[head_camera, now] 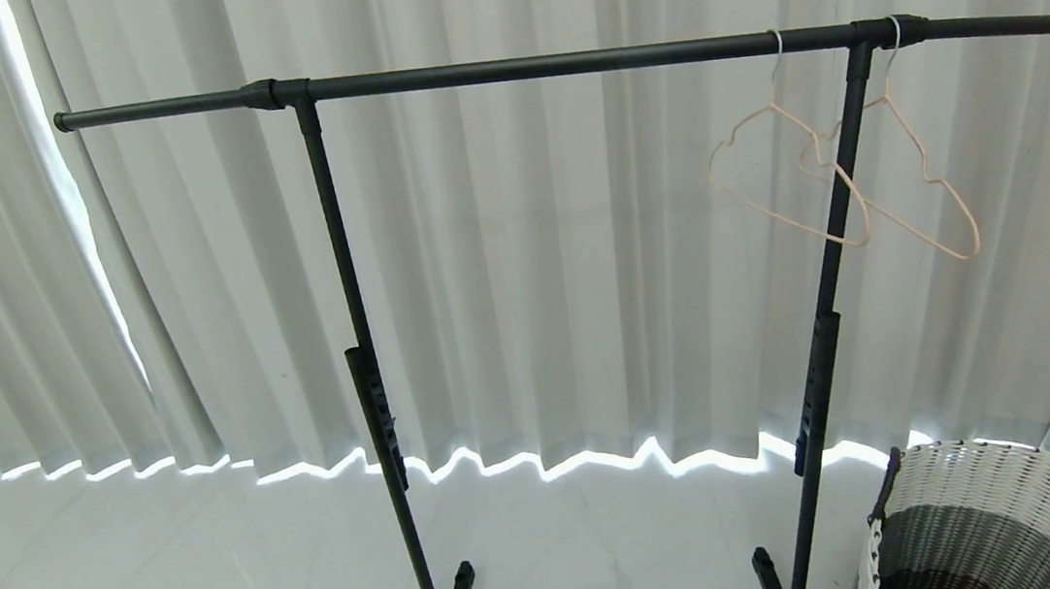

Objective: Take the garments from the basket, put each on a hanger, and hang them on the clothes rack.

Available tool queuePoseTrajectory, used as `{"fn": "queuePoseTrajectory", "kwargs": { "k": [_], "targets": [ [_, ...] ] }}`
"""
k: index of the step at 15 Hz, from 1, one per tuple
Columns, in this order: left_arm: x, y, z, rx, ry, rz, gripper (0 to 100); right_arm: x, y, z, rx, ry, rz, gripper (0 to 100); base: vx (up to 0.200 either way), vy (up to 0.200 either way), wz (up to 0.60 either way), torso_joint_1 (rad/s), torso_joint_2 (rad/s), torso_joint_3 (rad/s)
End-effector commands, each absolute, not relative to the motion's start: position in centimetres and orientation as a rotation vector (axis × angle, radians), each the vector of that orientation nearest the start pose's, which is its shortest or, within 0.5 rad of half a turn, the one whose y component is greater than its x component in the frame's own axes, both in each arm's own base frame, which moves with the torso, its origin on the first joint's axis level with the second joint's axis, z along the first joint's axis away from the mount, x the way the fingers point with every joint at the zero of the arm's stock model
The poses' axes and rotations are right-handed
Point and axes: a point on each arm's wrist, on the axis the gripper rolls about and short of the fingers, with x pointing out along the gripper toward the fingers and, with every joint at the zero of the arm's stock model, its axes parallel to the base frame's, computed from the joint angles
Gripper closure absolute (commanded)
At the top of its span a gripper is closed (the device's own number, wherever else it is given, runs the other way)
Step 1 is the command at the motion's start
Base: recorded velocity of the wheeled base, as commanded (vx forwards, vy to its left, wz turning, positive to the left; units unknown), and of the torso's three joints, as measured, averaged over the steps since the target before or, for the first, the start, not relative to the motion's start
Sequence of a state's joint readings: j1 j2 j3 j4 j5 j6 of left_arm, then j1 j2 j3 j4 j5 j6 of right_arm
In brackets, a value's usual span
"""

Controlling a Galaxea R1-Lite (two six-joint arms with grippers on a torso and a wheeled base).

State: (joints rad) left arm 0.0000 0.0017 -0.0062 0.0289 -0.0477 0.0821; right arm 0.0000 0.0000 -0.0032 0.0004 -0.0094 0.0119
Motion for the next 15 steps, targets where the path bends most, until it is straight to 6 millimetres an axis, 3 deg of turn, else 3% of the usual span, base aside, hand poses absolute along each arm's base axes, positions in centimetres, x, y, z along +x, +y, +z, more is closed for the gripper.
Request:
{"fn": "queuePoseTrajectory", "kwargs": {
  "k": [1,7,12,15],
  "targets": [
    [-2.31,-0.11,7.38,0.082,0.024,-0.049,0,-2.29,-0.02,7.57,0.012,0.000,-0.009,0,0.000,0.000,0.00,-0.051,0.16,0.110],
    [-2.32,-0.11,7.42,0.082,0.023,-0.049,0,-2.30,-0.02,7.62,0.018,-0.002,-0.009,0,0.000,0.000,0.00,-0.069,0.25,0.152],
    [-2.32,-0.11,7.42,0.081,0.023,-0.049,0,-2.29,-0.02,7.57,0.026,0.000,-0.009,0,-0.200,0.000,0.00,-0.032,0.08,0.064],
    [-2.32,-0.11,7.42,0.075,0.023,-0.048,0,-2.30,-0.02,7.62,0.018,-0.002,-0.008,0,0.000,0.000,0.00,0.000,0.00,0.000]
  ]
}}
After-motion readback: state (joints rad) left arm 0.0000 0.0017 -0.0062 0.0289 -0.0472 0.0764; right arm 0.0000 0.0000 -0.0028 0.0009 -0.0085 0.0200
